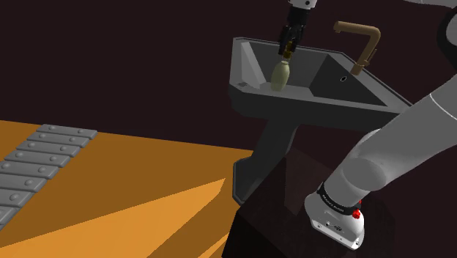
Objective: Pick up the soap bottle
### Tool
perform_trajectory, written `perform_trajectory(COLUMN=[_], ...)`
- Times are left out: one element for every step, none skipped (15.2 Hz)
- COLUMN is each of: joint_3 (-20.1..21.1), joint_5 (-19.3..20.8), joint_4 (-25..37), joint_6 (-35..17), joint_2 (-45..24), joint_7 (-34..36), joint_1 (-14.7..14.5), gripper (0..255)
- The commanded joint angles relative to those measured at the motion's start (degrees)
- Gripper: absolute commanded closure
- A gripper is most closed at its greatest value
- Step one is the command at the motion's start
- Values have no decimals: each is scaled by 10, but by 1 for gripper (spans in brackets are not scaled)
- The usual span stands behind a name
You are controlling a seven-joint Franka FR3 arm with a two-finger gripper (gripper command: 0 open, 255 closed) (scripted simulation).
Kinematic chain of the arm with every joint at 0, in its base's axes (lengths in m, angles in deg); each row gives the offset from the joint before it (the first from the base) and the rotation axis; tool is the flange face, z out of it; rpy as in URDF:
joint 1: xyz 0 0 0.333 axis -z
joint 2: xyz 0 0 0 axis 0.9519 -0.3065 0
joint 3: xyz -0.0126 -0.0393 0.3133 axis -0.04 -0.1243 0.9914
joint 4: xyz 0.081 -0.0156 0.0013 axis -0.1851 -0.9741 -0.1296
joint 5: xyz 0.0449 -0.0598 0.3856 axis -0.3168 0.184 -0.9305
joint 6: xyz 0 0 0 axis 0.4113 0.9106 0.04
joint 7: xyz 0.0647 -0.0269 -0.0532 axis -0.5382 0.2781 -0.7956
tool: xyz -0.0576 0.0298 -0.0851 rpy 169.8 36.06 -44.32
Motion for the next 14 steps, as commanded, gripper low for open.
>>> perform_trajectory(joint_3=[-15, -22, -30, -37, -44, -52, -59, -65, -71, -77, -82, -80, -80, -80], joint_5=[-4, -7, -11, -16, -21, -27, -34, -42, -50, -59, -68, -67, -65, -64], joint_4=[36, 58, 80, 103, 127, 152, 179, 207, 236, 268, 298, 286, 273, 262], joint_6=[3, 6, 9, 13, 18, 23, 29, 36, 44, 53, 62, 53, 44, 35], joint_2=[-32, -50, -69, -88, -107, -128, -148, -170, -193, -216, -238, -235, -232, -229], joint_7=[-15, -23, -32, -41, -49, -58, -67, -76, -85, -93, -101, -100, -99, -99], joint_1=[8, 12, 16, 21, 27, 33, 39, 47, 55, 65, 74, 74, 73, 71], gripper=[0, 0, 0, 0, 0, 0, 0, 0, 0, 0, 0, 0, 0, 0])
